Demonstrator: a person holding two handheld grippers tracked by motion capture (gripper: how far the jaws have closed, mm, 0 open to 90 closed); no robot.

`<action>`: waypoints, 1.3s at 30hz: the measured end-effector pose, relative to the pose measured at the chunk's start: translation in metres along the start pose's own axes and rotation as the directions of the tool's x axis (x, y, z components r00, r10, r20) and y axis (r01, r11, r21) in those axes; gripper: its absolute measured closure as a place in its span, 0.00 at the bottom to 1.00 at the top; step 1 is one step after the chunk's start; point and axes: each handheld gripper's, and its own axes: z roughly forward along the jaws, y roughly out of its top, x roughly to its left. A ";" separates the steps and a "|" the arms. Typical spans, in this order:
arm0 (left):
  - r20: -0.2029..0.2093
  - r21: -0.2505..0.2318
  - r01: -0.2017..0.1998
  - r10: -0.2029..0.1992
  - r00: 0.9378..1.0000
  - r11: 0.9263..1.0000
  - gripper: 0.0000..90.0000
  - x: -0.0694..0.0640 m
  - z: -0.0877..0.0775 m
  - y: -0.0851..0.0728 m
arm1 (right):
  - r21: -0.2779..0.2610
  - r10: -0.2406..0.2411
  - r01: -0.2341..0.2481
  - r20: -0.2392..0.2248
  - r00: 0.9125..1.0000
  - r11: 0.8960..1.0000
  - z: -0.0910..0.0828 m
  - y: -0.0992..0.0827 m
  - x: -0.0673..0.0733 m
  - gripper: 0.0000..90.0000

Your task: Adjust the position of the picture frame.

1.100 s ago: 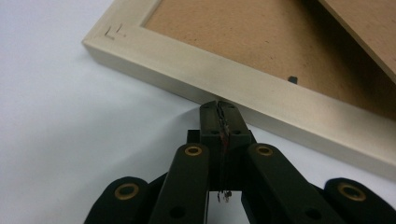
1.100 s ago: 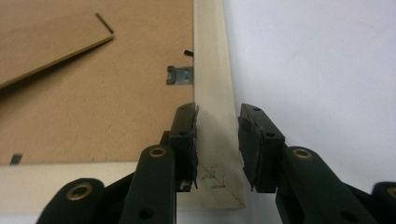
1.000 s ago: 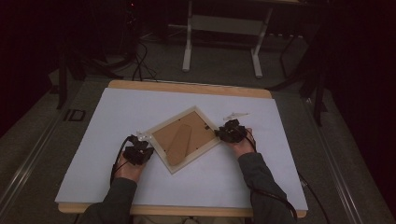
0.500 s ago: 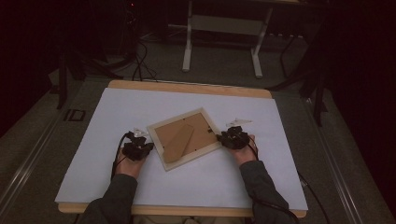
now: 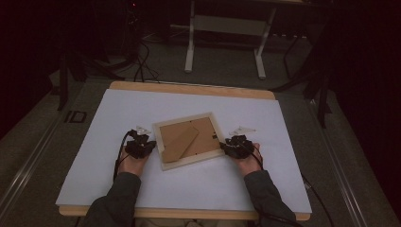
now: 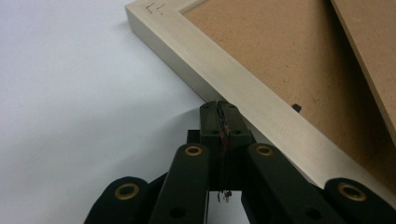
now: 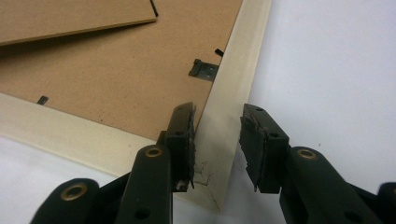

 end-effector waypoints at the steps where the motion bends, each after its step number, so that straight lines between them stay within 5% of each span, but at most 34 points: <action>1: 0.002 -0.003 0.002 -0.002 1.000 1.000 1.00 0.000 0.000 0.000 | -0.001 -0.002 0.002 0.000 1.000 1.000 -0.001 -0.001 0.001 0.72; 11: 0.010 -0.023 0.016 -0.016 1.000 1.000 1.00 0.002 0.006 0.003 | -0.018 0.004 -0.004 -0.004 1.000 1.000 -0.012 -0.011 0.010 0.71; 20: 0.002 -0.037 -0.036 0.036 0.999 0.999 1.00 -0.005 0.008 0.023 | -0.032 0.017 -0.017 -0.001 1.000 0.999 -0.022 -0.021 0.017 0.70; 33: 0.002 -0.030 -0.002 0.002 1.000 1.000 1.00 0.004 0.019 0.027 | -0.047 0.003 -0.004 -0.018 1.000 0.999 -0.033 -0.032 0.031 0.72; 39: -0.002 -0.019 -0.007 0.007 1.000 1.000 1.00 0.001 0.016 0.025 | -0.063 0.016 -0.018 -0.034 0.999 0.998 -0.032 -0.033 0.026 0.75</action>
